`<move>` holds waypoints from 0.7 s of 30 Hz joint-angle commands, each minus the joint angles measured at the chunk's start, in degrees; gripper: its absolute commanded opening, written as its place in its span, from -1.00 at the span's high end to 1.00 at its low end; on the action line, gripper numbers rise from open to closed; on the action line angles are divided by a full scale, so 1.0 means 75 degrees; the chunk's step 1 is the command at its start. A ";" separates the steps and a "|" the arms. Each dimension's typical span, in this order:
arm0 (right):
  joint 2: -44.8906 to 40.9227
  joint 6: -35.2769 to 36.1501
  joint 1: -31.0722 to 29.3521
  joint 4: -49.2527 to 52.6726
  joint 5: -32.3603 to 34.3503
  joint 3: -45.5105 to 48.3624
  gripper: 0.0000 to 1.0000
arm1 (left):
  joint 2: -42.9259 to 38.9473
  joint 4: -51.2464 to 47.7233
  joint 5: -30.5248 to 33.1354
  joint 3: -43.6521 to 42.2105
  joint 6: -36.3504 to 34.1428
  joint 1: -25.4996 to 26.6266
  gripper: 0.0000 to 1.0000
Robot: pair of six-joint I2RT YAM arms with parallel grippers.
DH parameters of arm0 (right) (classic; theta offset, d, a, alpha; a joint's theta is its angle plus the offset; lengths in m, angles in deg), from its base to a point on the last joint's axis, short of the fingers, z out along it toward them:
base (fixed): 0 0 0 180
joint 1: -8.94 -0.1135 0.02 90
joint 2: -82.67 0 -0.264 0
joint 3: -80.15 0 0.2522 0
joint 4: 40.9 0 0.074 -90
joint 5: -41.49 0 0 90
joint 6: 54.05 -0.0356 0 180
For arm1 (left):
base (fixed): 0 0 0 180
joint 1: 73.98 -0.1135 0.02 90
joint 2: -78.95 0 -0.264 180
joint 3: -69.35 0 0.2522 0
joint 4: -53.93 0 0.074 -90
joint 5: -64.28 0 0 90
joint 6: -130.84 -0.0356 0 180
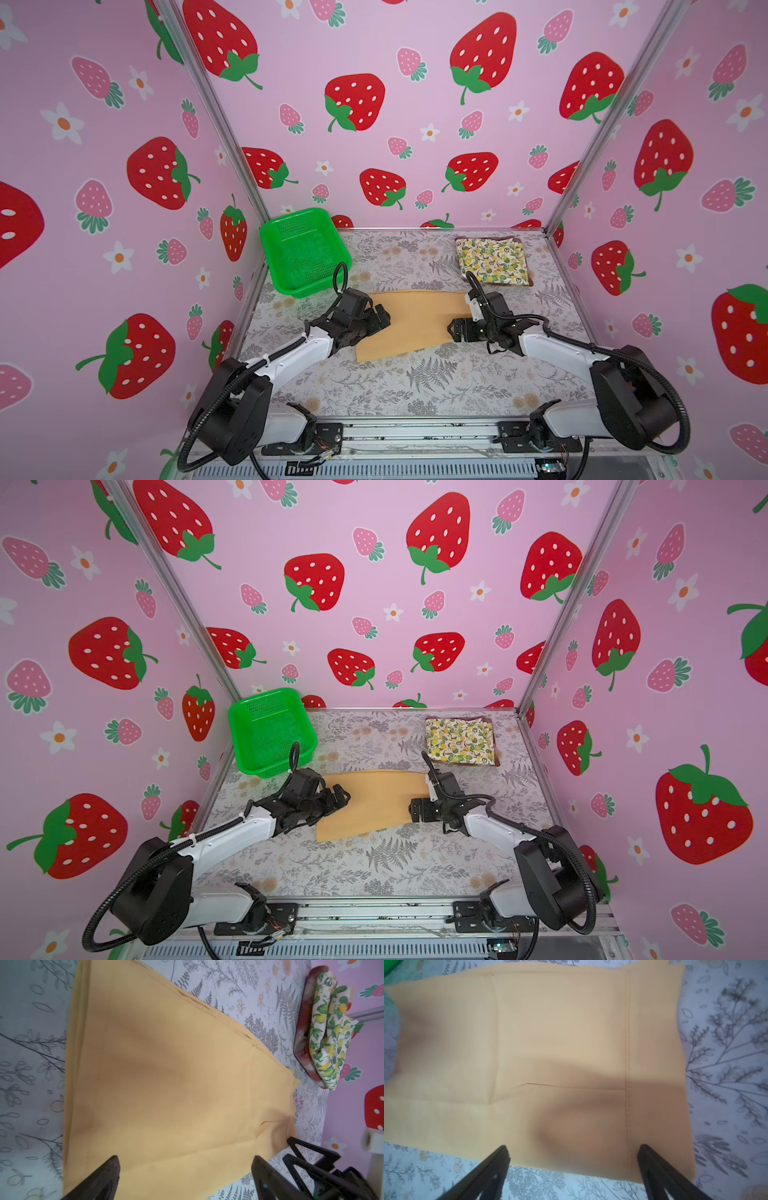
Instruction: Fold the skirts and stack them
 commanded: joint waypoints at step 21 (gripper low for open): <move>-0.0724 0.0175 0.0147 0.0546 0.0289 -0.0496 -0.99 | 0.0158 0.0655 -0.0045 -0.1342 0.0570 0.0069 -1.00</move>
